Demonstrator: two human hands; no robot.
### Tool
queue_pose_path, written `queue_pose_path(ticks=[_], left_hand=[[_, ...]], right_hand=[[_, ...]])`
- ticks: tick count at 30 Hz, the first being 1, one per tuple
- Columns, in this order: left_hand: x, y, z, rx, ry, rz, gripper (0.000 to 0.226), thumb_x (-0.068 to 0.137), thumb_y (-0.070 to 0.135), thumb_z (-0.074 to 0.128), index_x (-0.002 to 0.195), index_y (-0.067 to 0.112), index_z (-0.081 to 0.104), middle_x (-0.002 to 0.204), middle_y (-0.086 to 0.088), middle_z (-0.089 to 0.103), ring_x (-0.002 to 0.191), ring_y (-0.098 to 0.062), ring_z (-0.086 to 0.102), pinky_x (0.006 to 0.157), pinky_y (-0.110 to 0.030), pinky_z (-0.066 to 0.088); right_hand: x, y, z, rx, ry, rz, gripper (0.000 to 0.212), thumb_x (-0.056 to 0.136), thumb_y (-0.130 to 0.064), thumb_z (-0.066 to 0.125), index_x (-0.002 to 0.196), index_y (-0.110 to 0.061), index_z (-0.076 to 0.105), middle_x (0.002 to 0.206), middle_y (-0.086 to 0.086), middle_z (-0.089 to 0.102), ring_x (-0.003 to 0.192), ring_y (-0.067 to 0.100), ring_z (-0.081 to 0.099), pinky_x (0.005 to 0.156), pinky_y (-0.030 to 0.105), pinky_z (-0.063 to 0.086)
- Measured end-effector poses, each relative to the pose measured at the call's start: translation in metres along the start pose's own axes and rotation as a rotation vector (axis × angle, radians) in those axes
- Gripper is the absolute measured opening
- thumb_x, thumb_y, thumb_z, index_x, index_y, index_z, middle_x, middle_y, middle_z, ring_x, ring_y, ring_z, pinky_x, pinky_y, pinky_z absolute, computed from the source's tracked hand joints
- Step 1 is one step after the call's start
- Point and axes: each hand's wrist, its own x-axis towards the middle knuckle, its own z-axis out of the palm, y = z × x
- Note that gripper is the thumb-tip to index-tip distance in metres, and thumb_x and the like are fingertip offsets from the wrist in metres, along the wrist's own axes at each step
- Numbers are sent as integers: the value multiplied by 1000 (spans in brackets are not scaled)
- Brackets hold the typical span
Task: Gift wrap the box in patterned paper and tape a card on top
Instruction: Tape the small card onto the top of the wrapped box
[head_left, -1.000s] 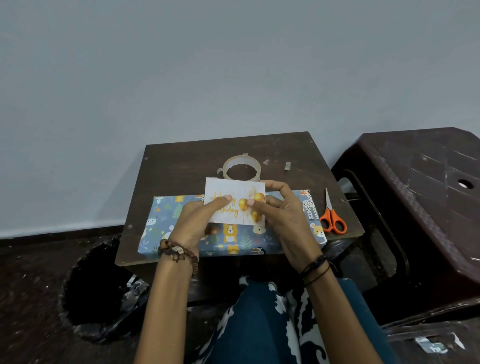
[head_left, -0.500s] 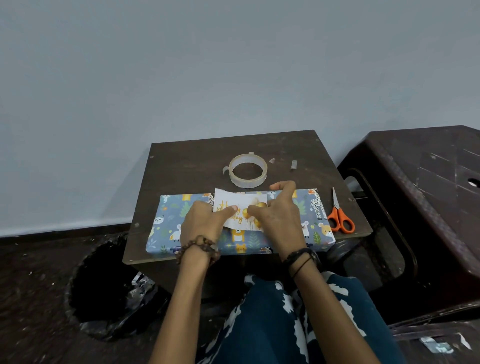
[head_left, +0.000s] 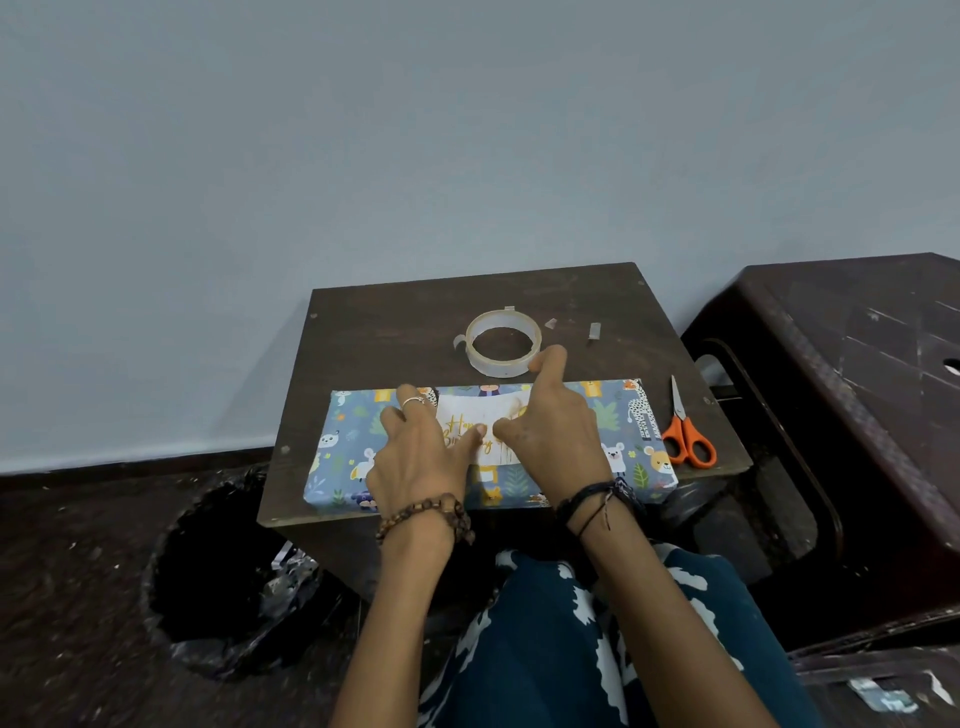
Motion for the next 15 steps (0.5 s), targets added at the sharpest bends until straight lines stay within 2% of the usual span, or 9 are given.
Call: queue_pose_path(ticks=[3,5,8,12,15], left_hand=[[1,-3,0,24,10,16,62,83,52,57,126,13,34,124,-6,47,104,-35,56,70,-36,39],[1,-5,2,42,15,38,58,84,53,55,122,14,36,122,-5,47,103,-34,57,69,-34,36],[-2,-6,3,60,26,57,52,85,53,53,118,16,38,119,-4,47,102,-33,57,67,-33,33],[-8,-2,6,192,98,119,45,89,49,50,121,18,42,119,-4,41,100,-25,53,64,-32,36],[-12,-5,18,304,265,345,36,77,27,73,110,21,61,111,-10,54,90,-27,55,61,-32,42]], right_hand=[[3,0,-4,-37,8,4,61,75,-7,66,123,-10,29,89,11,53,69,28,45,54,28,29],[3,0,-5,-82,8,18,60,76,-11,67,123,-11,30,103,12,54,76,29,49,62,30,34],[-2,1,-1,-202,37,11,58,80,-20,63,129,-14,31,110,6,51,92,26,52,66,31,38],[-10,14,3,-314,170,-54,47,81,-30,61,122,-20,42,116,2,42,104,21,40,78,32,38],[-18,21,12,-310,239,-160,29,81,-22,63,108,-24,54,117,0,46,101,21,45,74,36,35]])
